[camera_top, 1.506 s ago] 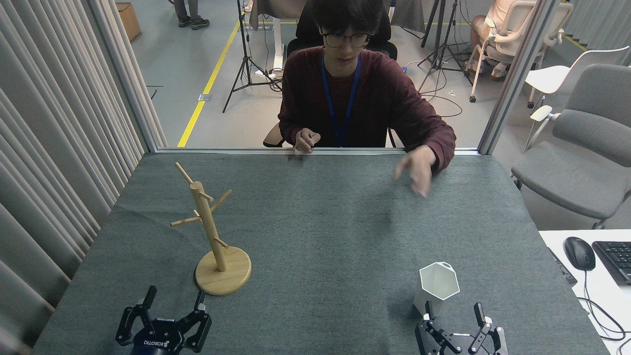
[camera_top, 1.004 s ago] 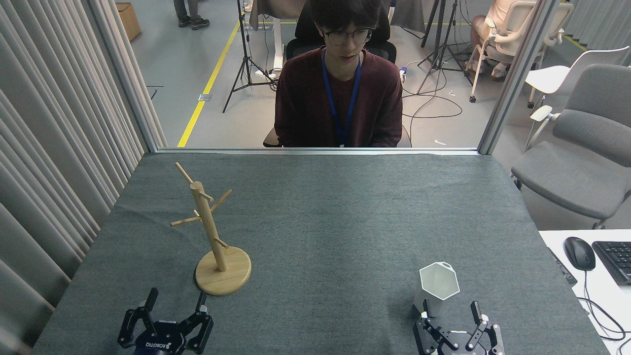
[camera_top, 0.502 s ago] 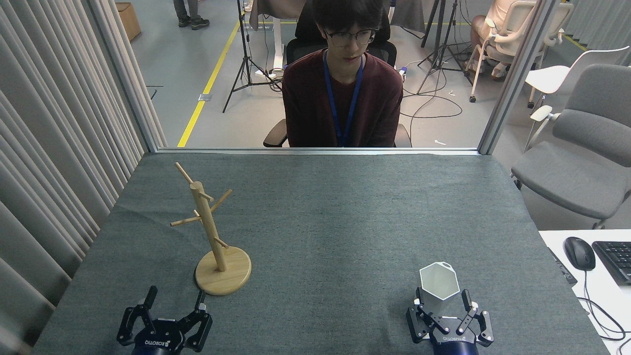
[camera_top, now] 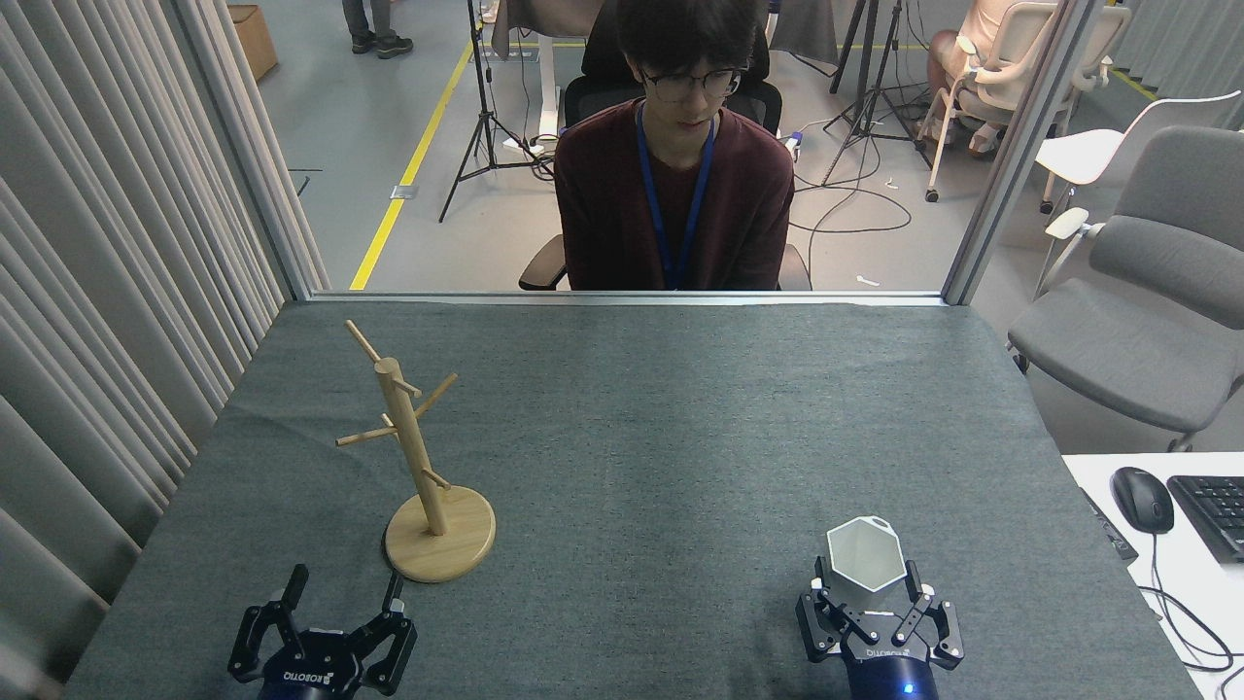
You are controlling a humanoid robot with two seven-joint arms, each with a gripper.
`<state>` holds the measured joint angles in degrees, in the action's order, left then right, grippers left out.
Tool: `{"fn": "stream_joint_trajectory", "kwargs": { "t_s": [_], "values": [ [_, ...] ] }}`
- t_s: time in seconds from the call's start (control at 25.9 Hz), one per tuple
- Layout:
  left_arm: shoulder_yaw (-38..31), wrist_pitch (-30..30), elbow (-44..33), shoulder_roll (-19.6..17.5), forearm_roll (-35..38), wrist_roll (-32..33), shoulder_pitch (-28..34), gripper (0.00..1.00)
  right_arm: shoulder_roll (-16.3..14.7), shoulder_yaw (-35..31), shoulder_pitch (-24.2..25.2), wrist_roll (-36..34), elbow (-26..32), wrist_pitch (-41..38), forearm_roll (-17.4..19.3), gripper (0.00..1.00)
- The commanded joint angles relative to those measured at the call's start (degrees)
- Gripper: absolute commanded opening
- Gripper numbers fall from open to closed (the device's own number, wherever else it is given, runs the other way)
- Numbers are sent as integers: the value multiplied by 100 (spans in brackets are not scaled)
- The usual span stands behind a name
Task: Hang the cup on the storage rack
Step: 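Close the right gripper on the white cup's base, then lift the cup and carry it toward the left gripper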
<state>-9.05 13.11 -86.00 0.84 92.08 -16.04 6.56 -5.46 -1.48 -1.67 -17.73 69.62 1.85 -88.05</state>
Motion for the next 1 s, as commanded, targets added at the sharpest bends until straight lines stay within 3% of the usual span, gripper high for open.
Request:
{"fn": "stream_joint_trajectory", "kwargs": {
  "t_s": [0.0,0.04,0.19,0.39,0.5,0.62,0.73,0.89,0.97],
  "values": [
    [0,8,13,-4,2,13,-23,100,-34,16,-132,-38,-239,123,-10,98],
    [0,8,13,-4,2,13,-32,100,-43,16,-132,-38,-247,141,-10,96],
    [0,16,21,-4,11,13,-102,100,-60,16,-123,-38,-247,97,-2,71],
    [0,16,109,4,11,-48,-129,100,-17,16,-106,-46,-151,97,7,71],
    [79,78,171,4,46,-48,-173,100,1,43,-88,-55,192,88,7,71],
    [712,78,285,-127,178,-57,-164,100,19,78,-70,-38,570,105,-37,71],
    [1195,78,347,-163,908,-57,-155,100,80,174,-27,-38,948,105,-90,71],
    [1652,69,364,-101,1119,-57,-173,100,177,711,88,-38,1343,176,-362,71],
    [1784,69,364,-22,1145,-57,-208,100,493,763,123,-46,1458,290,-705,71]
  ]
}}
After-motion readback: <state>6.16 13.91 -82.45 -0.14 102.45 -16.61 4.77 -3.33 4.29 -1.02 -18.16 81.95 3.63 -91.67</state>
